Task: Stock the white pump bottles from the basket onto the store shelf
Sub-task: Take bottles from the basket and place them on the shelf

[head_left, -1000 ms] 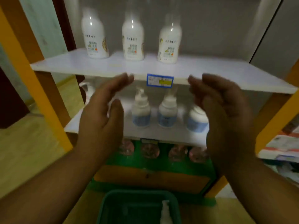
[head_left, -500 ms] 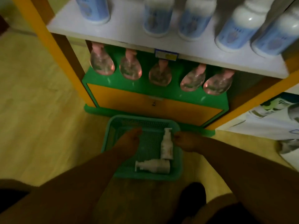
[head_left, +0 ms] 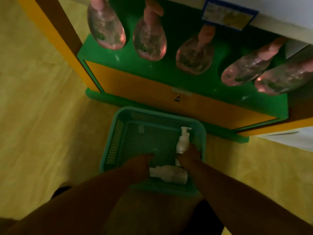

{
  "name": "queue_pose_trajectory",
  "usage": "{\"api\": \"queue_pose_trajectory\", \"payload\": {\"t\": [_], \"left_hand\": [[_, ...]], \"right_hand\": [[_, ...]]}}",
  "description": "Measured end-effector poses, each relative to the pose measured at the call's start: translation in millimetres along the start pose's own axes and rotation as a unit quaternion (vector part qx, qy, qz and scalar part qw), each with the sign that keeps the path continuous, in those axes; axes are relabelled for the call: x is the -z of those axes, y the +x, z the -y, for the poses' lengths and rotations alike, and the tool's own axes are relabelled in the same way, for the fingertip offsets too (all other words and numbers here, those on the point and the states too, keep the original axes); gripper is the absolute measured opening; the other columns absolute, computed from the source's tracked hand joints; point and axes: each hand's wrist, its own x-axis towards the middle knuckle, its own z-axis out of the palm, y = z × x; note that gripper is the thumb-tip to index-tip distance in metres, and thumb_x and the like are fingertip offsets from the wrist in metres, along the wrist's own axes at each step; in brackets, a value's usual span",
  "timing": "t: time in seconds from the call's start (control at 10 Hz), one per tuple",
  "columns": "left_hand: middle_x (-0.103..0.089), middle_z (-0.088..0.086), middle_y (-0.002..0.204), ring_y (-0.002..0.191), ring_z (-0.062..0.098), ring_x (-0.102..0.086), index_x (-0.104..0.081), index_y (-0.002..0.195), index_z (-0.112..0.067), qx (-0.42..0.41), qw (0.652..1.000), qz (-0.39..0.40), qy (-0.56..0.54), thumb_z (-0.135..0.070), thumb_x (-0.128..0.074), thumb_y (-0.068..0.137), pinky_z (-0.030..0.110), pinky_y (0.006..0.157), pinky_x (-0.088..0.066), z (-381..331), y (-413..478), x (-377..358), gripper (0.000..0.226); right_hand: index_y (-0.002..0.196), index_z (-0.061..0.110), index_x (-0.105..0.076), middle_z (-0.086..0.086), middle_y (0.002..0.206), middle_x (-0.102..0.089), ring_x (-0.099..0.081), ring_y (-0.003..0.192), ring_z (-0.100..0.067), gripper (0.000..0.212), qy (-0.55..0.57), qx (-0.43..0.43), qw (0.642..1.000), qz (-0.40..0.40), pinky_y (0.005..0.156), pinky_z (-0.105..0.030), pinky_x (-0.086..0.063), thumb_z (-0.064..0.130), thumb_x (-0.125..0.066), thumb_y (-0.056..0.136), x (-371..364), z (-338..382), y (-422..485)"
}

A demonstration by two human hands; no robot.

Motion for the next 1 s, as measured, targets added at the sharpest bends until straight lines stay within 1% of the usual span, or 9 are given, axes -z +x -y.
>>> {"api": "queue_pose_trajectory", "payload": {"t": [0.1,0.2,0.3,0.4,0.5,0.6,0.8,0.9,1.0], "left_hand": [[-0.045,0.009,0.151,0.132,0.025,-0.049,-0.037,0.151,-0.023,0.018,0.998,-0.03,-0.049,-0.011,-0.042,0.102,0.029,0.103,-0.042,8,17,3,0.051],[-0.049,0.004,0.145,0.12,0.022,-0.056,-0.04,0.149,-0.025,0.042,0.992,-0.058,-0.105,-0.012,-0.042,0.103,0.024,0.089,-0.046,-2,29,1,0.049],[-0.051,0.004,0.142,0.123,0.021,-0.054,-0.049,0.142,-0.02,0.021,0.988,-0.055,-0.144,-0.014,-0.045,0.102,0.029,0.102,-0.045,-11,50,-7,0.041],[-0.058,0.011,0.132,0.114,0.024,-0.057,-0.059,0.128,-0.007,0.027,0.986,0.005,-0.162,-0.016,-0.049,0.102,0.035,0.104,-0.045,-21,66,-15,0.029],[-0.062,0.018,0.127,0.112,0.028,-0.059,-0.061,0.124,-0.002,0.024,0.977,0.043,-0.207,-0.019,-0.046,0.103,0.037,0.103,-0.046,-31,69,-21,0.031],[-0.06,0.014,0.132,0.122,0.03,-0.056,-0.055,0.132,-0.003,0.044,0.981,0.035,-0.183,-0.022,-0.043,0.104,0.034,0.104,-0.044,-20,71,-23,0.036],[-0.066,0.007,0.122,0.11,0.022,-0.063,-0.063,0.123,-0.014,0.046,0.977,0.019,-0.208,-0.029,-0.051,0.1,0.04,0.1,-0.051,-6,64,-9,0.03],[-0.067,0.007,0.116,0.103,0.021,-0.064,-0.064,0.121,-0.011,0.038,0.98,-0.007,-0.198,-0.023,-0.048,0.1,0.042,0.095,-0.053,-22,38,16,0.028],[-0.065,0.007,0.106,0.092,0.021,-0.063,-0.064,0.121,-0.009,0.014,0.98,-0.03,-0.196,-0.012,-0.045,0.101,0.033,0.084,-0.053,-38,9,43,0.028]], "right_hand": [[0.123,0.02,-0.051,0.0,0.102,-0.055,-0.052,0.093,-0.017,0.02,0.054,-0.034,0.998,-0.005,0.066,-0.024,-0.045,0.021,-0.053,0.103,-4,2,-12],[0.132,0.016,-0.046,-0.003,0.113,-0.055,-0.058,0.104,-0.023,0.043,0.034,-0.043,0.999,0.0,0.069,-0.026,-0.044,0.018,-0.067,0.094,-12,-8,-5],[0.13,0.012,-0.05,-0.003,0.112,-0.06,-0.063,0.104,-0.027,0.043,0.055,-0.033,0.998,-0.01,0.072,-0.021,-0.047,0.018,-0.07,0.093,-21,-5,-2],[0.112,0.009,-0.065,-0.009,0.099,-0.069,-0.067,0.098,-0.033,0.017,0.143,-0.033,0.989,0.017,0.066,-0.029,-0.058,0.018,-0.063,0.098,-29,2,-7],[0.114,0.015,-0.07,-0.008,0.105,-0.073,-0.07,0.1,-0.028,0.031,0.129,0.0,0.988,0.078,0.082,-0.043,-0.06,0.032,-0.072,0.089,-27,-4,-3],[0.121,0.02,-0.068,0.001,0.109,-0.074,-0.072,0.099,-0.016,0.04,0.114,0.041,0.986,0.116,0.085,-0.04,-0.06,0.031,-0.079,0.084,-26,0,-3],[0.138,0.023,-0.055,-0.003,0.129,-0.068,-0.067,0.113,-0.022,0.067,0.161,0.036,0.976,0.144,0.094,-0.05,-0.057,0.026,-0.082,0.077,-26,10,-6],[0.138,0.021,-0.054,-0.004,0.129,-0.067,-0.067,0.112,-0.022,0.058,0.195,0.036,0.966,0.165,0.091,-0.044,-0.059,0.017,-0.077,0.085,-14,26,-19],[0.141,0.021,-0.047,-0.004,0.134,-0.062,-0.065,0.114,-0.023,0.061,0.219,0.056,0.961,0.161,0.088,-0.04,-0.058,0.011,-0.074,0.087,2,51,-36]]}}
